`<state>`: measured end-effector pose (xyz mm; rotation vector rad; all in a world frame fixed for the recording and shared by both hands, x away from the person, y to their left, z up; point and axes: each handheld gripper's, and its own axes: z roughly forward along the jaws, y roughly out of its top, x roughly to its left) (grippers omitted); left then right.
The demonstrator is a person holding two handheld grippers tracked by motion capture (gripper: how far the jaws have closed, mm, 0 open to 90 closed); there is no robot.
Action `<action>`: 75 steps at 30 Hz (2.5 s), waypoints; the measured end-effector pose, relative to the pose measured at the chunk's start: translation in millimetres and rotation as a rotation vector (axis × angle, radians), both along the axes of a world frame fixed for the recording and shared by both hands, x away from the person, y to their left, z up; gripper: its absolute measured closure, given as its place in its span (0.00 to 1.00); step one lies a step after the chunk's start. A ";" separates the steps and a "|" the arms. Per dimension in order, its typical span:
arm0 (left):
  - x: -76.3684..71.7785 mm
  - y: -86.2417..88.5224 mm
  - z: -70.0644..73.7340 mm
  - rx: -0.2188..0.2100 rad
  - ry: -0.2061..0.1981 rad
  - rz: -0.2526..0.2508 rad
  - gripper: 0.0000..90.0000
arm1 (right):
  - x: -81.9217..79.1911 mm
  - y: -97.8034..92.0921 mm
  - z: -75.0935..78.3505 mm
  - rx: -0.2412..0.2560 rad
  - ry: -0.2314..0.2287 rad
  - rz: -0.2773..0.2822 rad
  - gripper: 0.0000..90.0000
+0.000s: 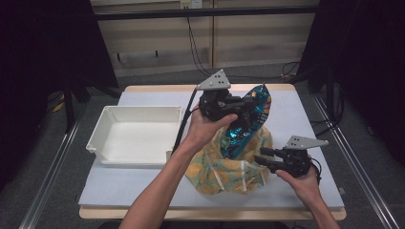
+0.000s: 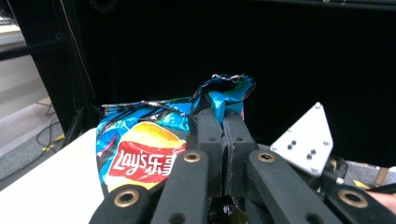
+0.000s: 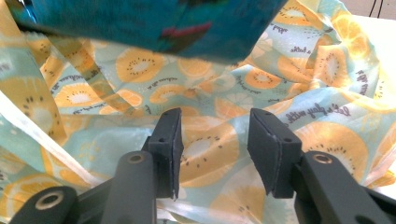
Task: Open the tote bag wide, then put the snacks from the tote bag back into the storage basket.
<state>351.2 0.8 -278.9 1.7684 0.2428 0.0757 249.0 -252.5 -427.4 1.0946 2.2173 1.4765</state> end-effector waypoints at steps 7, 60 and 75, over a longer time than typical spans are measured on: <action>5.1 1.5 17.6 -0.043 -0.009 0.001 0.98 | -2.6 1.5 -4.7 -0.010 0.008 0.000 0.60; 12.5 113.5 30.6 -0.024 0.001 0.222 0.98 | -29.0 -18.4 0.1 0.017 -0.051 -0.087 0.41; 16.5 156.9 17.6 -0.004 0.017 0.315 0.98 | -45.1 -19.5 1.5 0.034 -0.096 -0.118 0.22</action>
